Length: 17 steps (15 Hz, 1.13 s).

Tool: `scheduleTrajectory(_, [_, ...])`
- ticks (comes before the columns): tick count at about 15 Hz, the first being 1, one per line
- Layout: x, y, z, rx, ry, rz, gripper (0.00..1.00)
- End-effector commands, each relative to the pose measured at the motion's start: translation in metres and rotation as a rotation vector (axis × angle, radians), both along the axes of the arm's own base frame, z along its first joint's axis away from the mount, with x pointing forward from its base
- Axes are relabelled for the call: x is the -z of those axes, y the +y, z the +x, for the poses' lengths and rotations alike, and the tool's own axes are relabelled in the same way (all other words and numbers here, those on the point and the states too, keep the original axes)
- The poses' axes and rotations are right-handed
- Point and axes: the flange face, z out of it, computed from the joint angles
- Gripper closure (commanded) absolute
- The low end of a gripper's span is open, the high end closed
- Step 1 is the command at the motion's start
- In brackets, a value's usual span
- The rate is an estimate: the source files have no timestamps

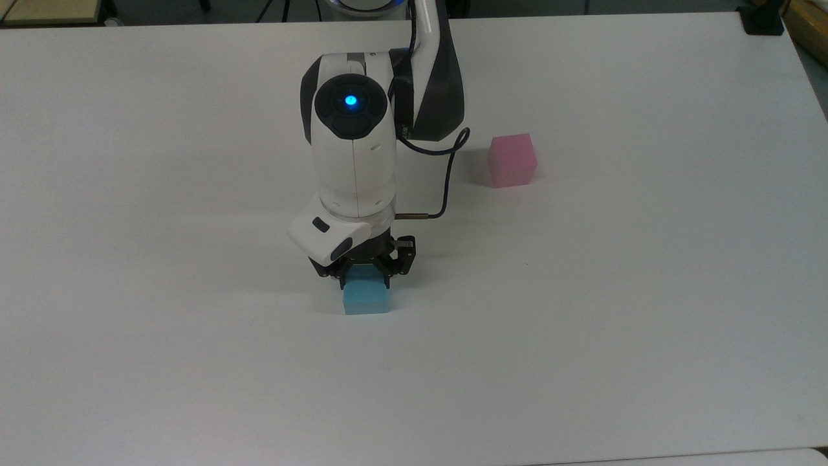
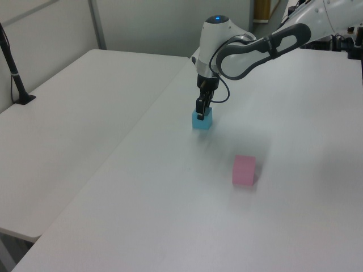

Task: Put blue cube on pink cube
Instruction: 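Lift the light-blue cube up off the table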

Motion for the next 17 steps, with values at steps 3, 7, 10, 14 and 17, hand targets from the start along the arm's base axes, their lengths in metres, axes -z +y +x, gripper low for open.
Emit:
scheduleTrajectory(3, [-0.031,-0.001,0.001,0.010,-0.042,-0.020,0.68])
scheduleTrajectory(7, [-0.088,-0.007,-0.015,0.023,-0.018,-0.026,0.68])
scheduleTrajectory(10, [-0.139,-0.016,-0.029,0.039,-0.041,-0.021,0.68])
scheduleTrajectory(14, [-0.187,-0.022,-0.050,0.053,-0.039,-0.019,0.68])
scheduleTrajectory(17, [-0.211,-0.034,-0.061,0.074,-0.019,-0.017,0.68])
